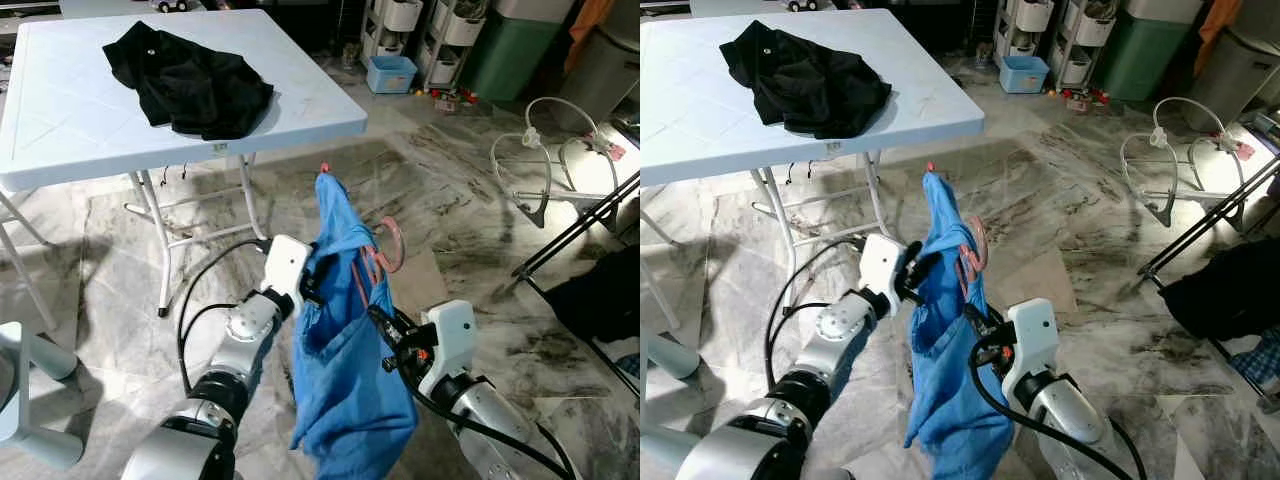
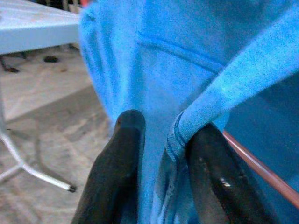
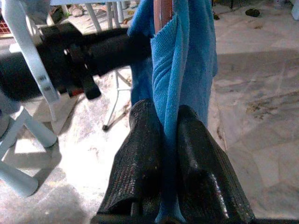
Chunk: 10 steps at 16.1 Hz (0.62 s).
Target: Hang hanger
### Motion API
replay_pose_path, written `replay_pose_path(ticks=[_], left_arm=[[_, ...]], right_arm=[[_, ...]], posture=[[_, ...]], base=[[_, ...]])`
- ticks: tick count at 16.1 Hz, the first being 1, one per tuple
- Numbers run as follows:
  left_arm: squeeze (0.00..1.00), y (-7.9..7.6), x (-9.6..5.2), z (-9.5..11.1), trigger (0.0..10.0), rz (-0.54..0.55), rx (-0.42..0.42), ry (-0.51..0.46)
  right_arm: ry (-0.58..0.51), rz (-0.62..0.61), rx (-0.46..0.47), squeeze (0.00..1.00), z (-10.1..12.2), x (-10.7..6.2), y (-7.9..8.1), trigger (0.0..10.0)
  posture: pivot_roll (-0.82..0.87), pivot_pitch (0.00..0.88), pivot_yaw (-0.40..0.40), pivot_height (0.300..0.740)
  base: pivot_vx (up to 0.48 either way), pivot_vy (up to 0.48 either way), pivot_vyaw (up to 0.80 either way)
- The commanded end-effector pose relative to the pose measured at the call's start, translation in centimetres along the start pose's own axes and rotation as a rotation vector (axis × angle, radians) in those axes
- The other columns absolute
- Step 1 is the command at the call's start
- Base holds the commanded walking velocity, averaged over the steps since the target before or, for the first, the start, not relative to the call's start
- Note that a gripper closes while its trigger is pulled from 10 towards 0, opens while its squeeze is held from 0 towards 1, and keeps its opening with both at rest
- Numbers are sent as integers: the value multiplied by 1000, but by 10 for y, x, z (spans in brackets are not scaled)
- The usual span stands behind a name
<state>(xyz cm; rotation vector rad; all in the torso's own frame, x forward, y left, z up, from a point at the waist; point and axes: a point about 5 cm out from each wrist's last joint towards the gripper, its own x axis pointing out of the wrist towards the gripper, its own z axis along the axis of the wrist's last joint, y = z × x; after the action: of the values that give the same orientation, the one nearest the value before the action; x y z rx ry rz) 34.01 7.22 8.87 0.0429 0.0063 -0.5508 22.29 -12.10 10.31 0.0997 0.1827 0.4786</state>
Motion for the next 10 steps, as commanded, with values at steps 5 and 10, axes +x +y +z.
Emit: replay_pose_path(ticks=[5, 10], left_arm=[[0, 9, 7, 13, 0, 61, 59, -24], [0, 18, 7, 16, 0, 113, 99, -18]], right_arm=[[198, -105, -138, 0, -25, -8, -23, 10000], [428, -102, -304, 0, -54, -26, -38, 10000]], posture=[[87, 57, -106, 740], [90, 60, -106, 740]], base=[[0, 0, 0], [0, 0, 0]])
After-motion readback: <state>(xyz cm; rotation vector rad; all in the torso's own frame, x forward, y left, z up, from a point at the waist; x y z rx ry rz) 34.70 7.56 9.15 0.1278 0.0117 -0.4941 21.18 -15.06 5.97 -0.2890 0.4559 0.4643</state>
